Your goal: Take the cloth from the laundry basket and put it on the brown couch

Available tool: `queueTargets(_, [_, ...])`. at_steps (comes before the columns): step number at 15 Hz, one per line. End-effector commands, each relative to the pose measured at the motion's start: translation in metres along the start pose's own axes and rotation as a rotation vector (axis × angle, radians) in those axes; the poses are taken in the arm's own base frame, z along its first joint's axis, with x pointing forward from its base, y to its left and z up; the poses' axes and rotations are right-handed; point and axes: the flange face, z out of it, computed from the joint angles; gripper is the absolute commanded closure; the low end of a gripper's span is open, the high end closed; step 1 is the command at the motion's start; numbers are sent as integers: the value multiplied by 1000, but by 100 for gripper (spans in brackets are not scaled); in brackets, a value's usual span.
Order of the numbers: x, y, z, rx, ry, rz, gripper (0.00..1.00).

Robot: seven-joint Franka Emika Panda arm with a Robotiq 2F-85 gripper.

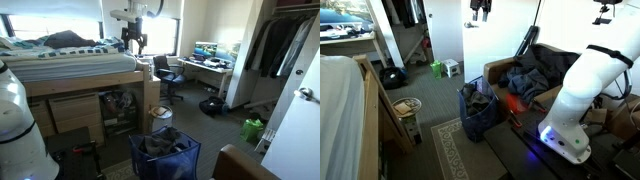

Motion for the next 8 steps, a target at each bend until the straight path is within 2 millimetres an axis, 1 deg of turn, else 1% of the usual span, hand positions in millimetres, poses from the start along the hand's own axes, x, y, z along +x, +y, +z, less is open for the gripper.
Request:
queueTargets(1, [32,17,-20,27,-59,-62,0])
queueTargets(2, [18,10,-9,11,-27,-27,0])
queueTargets(4, [29,17,-14,18,-42,-41,0])
queueTargets(7, [33,17,-14,20,-48,-43,0])
queueTargets(8, [38,19,-5,31,-64,-58,0])
